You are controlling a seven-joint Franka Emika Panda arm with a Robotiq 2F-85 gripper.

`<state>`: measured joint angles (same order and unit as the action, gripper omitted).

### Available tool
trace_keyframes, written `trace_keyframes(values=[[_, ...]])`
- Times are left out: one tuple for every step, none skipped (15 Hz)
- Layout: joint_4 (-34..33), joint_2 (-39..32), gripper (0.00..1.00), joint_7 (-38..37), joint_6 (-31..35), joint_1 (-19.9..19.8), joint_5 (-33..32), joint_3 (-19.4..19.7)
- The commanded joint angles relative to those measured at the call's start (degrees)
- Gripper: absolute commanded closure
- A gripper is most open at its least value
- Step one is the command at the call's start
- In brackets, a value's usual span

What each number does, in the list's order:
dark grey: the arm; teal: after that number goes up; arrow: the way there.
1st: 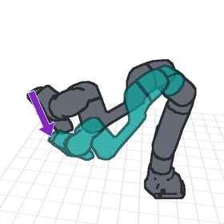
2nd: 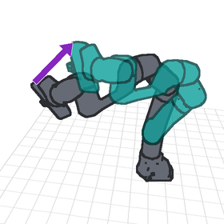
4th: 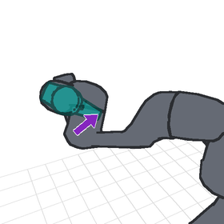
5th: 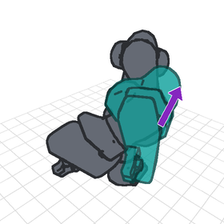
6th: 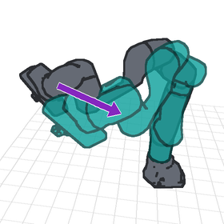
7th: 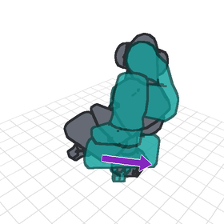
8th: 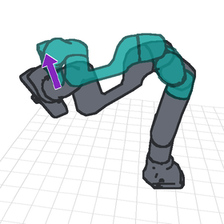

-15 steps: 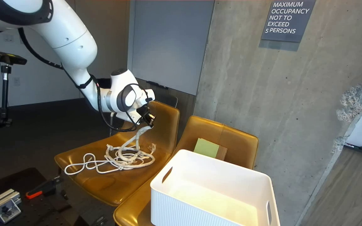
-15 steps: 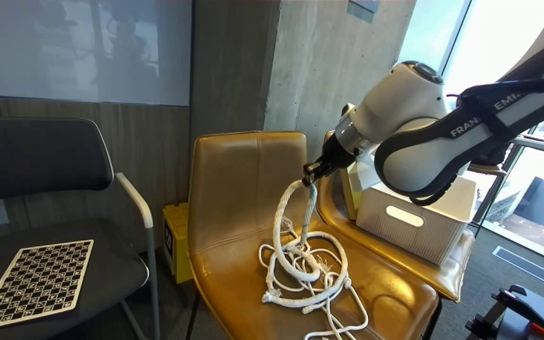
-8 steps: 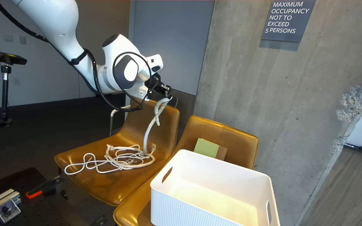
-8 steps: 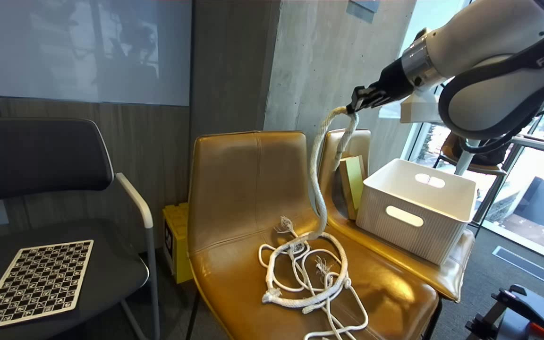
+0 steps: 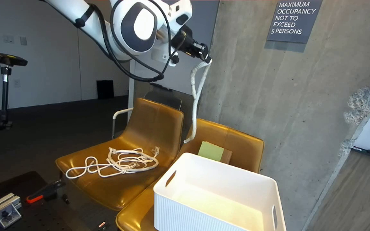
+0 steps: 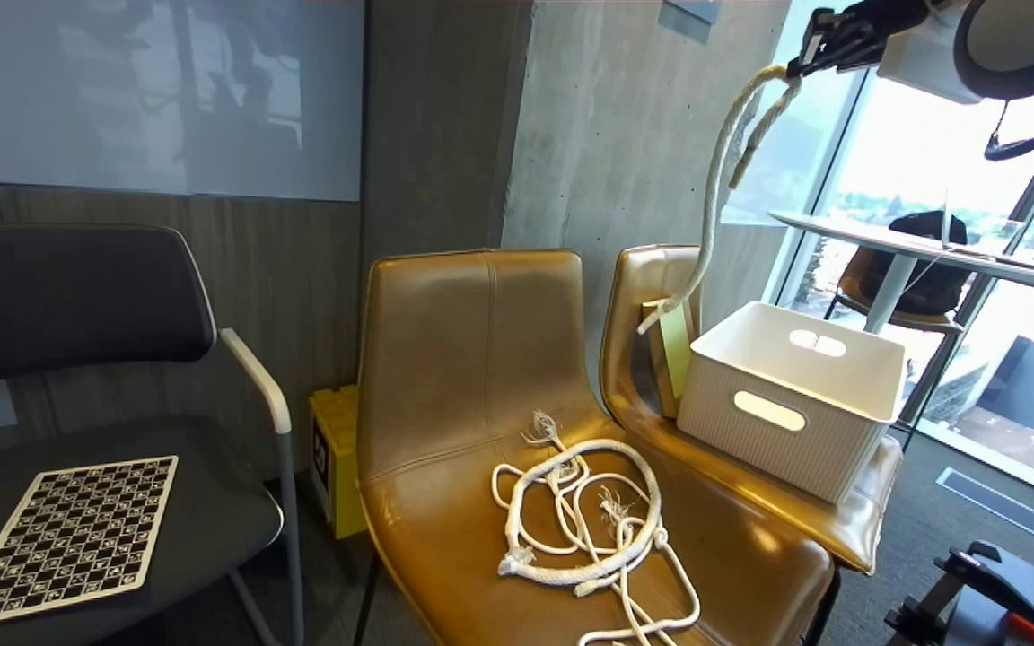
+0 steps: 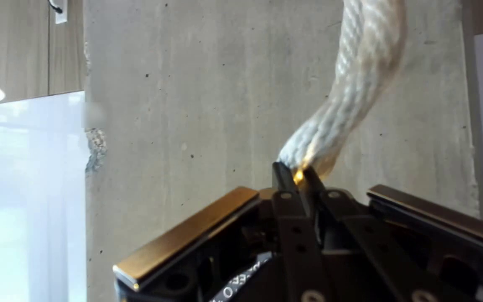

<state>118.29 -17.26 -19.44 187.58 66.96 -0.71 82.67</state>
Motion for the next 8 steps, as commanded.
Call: trace_keyframes(values=[[-2.5, 3.0, 0.98, 1.3, -7.9, 11.5, 0.7, 15.7], [-3.1, 2.2, 0.98, 2.3, -12.7, 13.9, 0.4, 20.2], [-3.5, 1.1, 0.98, 3.1, -16.2, 16.8, 0.9, 24.8], [-3.2, 0.6, 0.98, 5.1, -19.5, 20.0, 1.4, 29.5], [-2.1, -0.2, 0.98, 6.7, -21.7, 23.2, 2.0, 33.9], [-1.5, -0.6, 0.98, 8.2, -24.1, 24.7, 2.4, 36.2], [-0.9, 0.1, 0.98, 9.7, -26.0, 25.2, 2.2, 37.2], [0.0, 0.3, 0.98, 10.5, -27.2, 25.8, 2.2, 38.0]])
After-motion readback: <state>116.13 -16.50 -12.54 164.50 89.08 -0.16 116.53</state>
